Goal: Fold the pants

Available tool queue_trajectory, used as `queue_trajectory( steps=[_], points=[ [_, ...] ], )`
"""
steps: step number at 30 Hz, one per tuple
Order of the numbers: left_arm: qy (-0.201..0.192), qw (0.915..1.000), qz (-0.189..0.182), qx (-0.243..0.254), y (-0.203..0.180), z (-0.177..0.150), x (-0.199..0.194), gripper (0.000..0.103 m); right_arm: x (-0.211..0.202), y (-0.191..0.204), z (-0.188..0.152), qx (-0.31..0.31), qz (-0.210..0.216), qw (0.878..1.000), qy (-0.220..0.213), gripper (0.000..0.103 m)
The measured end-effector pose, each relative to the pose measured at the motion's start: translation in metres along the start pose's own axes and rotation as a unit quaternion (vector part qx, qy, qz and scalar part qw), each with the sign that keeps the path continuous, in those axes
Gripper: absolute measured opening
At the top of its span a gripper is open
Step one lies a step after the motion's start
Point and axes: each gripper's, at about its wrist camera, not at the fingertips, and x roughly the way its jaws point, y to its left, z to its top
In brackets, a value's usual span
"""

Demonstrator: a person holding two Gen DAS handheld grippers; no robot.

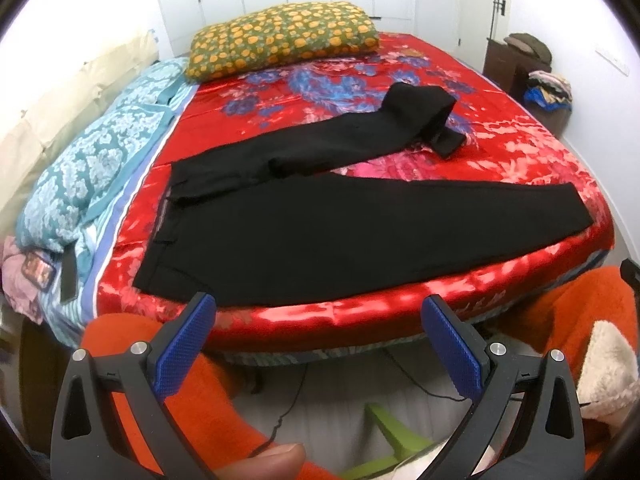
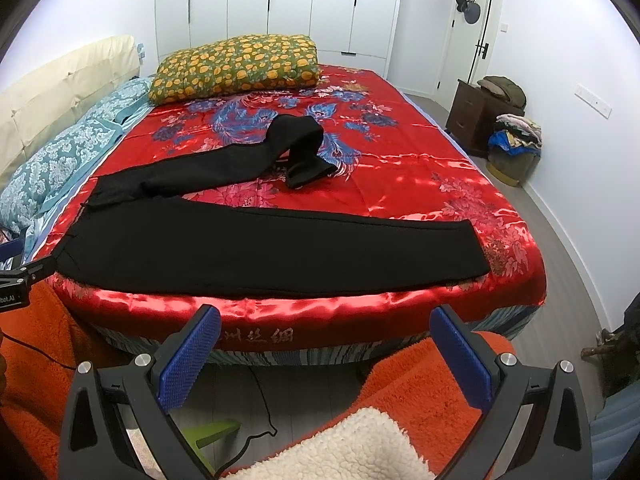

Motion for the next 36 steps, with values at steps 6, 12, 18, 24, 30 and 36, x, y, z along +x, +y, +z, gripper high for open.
queue_trajectory(
  steps=[6,12,18,24,30,36],
  points=[
    [0.003,1.0,0.002,-0.002,0.0,0.002,0.004,0.102,0.008,0.008,0.005,-0.025,0.029,0.999,-0.002,0.103],
    [0.022,0.9997,0.004,0.004,-0.003,0.006,0.022,0.102,0.08,-0.001,0.049,-0.039,0.138,0.989,-0.038,0.103],
    [0.054,0.9982,0.02,-0.013,0.004,0.013,0.048,0.102,0.269,-0.032,0.126,0.079,0.197,0.974,0.077,0.091],
    [0.088,0.9948,0.043,-0.03,0.013,0.021,0.078,0.102,0.382,-0.024,0.169,0.153,0.212,0.96,0.105,0.074],
    [0.117,0.9919,0.047,-0.02,0.007,0.028,0.106,0.102,0.434,-0.004,0.185,0.135,0.17,0.969,0.12,0.015],
    [0.11,0.9926,0.049,-0.007,-0.001,0.035,0.114,0.102,0.423,-0.037,0.241,-0.043,0.052,0.995,0.078,0.007]
  ],
)
